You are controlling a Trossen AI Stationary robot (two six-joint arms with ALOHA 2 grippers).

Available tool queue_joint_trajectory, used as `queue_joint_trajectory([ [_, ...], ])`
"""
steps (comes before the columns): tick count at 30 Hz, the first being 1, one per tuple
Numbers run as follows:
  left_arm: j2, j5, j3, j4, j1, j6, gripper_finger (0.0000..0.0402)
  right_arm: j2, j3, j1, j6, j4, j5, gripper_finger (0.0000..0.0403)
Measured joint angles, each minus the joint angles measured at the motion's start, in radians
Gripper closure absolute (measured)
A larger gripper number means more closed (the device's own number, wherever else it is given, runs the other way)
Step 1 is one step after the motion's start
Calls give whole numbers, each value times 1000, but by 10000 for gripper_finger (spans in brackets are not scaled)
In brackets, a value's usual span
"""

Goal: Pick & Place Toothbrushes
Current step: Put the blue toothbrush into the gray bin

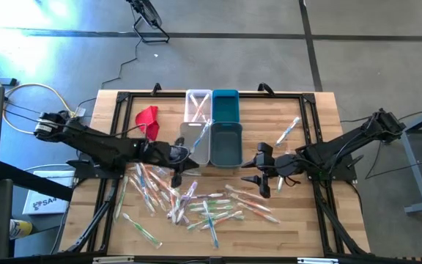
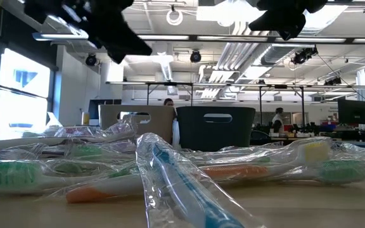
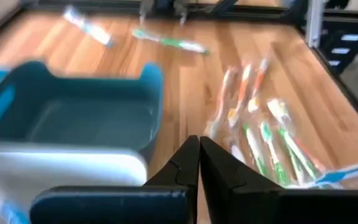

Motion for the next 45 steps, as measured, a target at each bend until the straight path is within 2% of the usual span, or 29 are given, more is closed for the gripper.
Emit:
queue_joint_trajectory([
  [2, -24, -7, -52, 27, -21, 34, 391, 0, 1, 0, -2, 10, 0, 203],
  [8, -43, -15, -189, 247, -45, 87, 391, 0, 0, -1, -40, 21, 1, 203],
  [11, -60, -39, -252, 305, -38, 87, 391, 0, 1, -8, -62, 43, 7, 203],
  [15, -84, -67, -284, 313, -24, 93, 391, 0, 1, -21, -63, 50, 70, 203],
  [19, -143, -95, -290, 258, -1, 174, 391, 0, 1, -49, -84, 51, 146, 203],
  [22, -236, -92, -293, 169, 33, 254, 391, 0, 1, -78, -113, 60, 184, 203],
  [26, -370, -65, -293, 15, 84, 289, 391, 0, 0, -124, -114, 63, 184, 203],
  [30, -501, 10, -292, -112, 124, 289, 391, 0, 0, -156, -111, 58, 182, 203],
  [34, -609, 83, -292, -160, 135, 288, 391, 0, 0, -181, -115, 59, 182, 203],
  [45, -818, 83, -290, -235, 133, 299, 391, 0, 0, -206, -153, 59, 181, 203],
])
